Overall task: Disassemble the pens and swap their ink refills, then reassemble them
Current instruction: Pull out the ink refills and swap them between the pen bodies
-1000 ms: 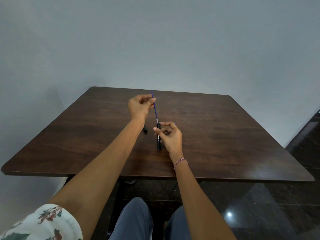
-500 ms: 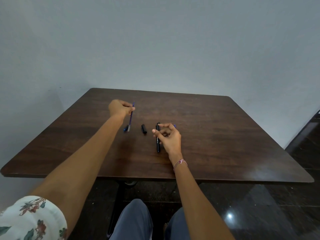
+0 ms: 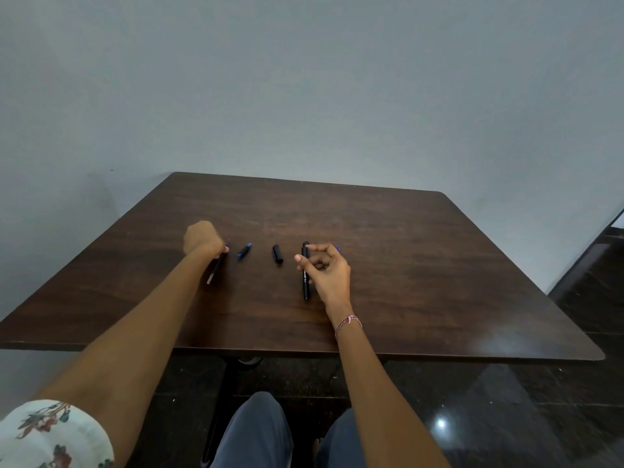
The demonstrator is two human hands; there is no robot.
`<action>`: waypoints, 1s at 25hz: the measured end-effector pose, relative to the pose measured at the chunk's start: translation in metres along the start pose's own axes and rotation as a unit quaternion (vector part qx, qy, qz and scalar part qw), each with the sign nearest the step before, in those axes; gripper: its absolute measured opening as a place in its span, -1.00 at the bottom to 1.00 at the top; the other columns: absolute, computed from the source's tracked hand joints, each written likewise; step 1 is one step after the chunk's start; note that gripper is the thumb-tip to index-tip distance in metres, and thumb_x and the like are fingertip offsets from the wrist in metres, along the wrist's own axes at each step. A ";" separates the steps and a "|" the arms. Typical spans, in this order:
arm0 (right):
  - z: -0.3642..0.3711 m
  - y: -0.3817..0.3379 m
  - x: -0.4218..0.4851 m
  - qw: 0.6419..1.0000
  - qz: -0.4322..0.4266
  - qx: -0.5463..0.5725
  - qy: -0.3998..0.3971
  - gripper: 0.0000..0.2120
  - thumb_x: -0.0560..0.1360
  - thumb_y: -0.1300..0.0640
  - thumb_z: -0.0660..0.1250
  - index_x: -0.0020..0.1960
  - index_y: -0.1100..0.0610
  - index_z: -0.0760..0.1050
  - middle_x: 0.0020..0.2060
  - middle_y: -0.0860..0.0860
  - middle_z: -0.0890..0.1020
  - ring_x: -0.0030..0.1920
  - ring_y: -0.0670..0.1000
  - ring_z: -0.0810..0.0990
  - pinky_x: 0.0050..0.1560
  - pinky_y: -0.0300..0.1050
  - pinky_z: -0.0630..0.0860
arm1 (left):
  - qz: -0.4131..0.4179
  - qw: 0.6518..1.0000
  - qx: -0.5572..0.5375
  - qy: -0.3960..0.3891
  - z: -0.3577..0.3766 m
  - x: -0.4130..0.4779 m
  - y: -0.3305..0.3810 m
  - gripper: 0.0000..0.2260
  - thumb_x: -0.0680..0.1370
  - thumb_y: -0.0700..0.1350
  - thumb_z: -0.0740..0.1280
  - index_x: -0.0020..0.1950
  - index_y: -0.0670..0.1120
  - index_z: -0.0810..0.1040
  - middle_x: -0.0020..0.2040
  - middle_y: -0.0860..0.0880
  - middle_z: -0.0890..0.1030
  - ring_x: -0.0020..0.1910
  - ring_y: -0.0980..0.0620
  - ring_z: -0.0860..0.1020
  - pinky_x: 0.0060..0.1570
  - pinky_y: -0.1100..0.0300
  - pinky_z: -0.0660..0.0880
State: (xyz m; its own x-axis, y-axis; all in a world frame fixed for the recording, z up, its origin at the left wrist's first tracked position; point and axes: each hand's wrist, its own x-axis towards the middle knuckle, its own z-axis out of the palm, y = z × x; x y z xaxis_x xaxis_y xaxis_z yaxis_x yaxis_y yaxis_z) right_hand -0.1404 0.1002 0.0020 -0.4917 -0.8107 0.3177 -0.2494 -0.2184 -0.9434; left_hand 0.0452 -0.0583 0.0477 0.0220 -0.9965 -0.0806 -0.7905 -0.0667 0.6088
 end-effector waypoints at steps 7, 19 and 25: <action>-0.001 -0.001 0.000 1.000 0.002 -0.005 0.000 -0.75 0.40 0.10 0.49 0.01 -0.01 0.49 -0.34 -0.05 0.66 -0.30 -0.18 0.63 -0.34 -0.31 0.55 | -0.007 1.000 0.020 -0.008 0.002 0.003 -0.001 -0.79 0.41 -0.17 0.51 -0.03 -0.26 0.63 -0.08 -0.19 0.66 -0.08 -0.10 0.65 0.02 0.00 0.60; 0.000 -0.003 -0.001 0.999 0.007 -0.001 0.041 -0.75 0.41 0.09 0.48 0.04 0.06 0.51 -0.27 0.10 0.68 -0.27 -0.05 0.64 -0.31 -0.23 0.55 | 0.170 0.915 -0.363 -0.043 0.051 -0.059 0.030 -0.92 0.43 -0.26 0.47 -0.11 -0.13 0.67 -0.21 -0.07 0.66 -0.34 0.13 0.63 -0.24 0.30 0.59; -0.001 -0.005 -0.002 0.998 -0.010 -0.002 0.060 -0.77 0.41 0.12 0.49 -0.02 0.01 0.48 -0.25 0.10 0.67 -0.29 -0.10 0.63 -0.25 -0.14 0.61 | 0.166 0.856 -0.485 -0.074 0.090 -0.090 0.028 -0.90 0.46 -0.31 0.41 -0.03 -0.28 0.64 -0.21 -0.05 0.66 -0.33 0.19 0.63 -0.32 0.39 0.53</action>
State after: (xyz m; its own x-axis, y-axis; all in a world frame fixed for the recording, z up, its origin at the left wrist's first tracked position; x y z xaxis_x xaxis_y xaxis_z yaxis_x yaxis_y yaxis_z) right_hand -0.1389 0.1029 0.0058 -0.5836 -0.7346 0.3460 -0.2637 -0.2316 -0.9364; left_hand -0.0343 0.0345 0.0008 -0.2403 -0.9561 0.1680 0.1427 0.1364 0.9803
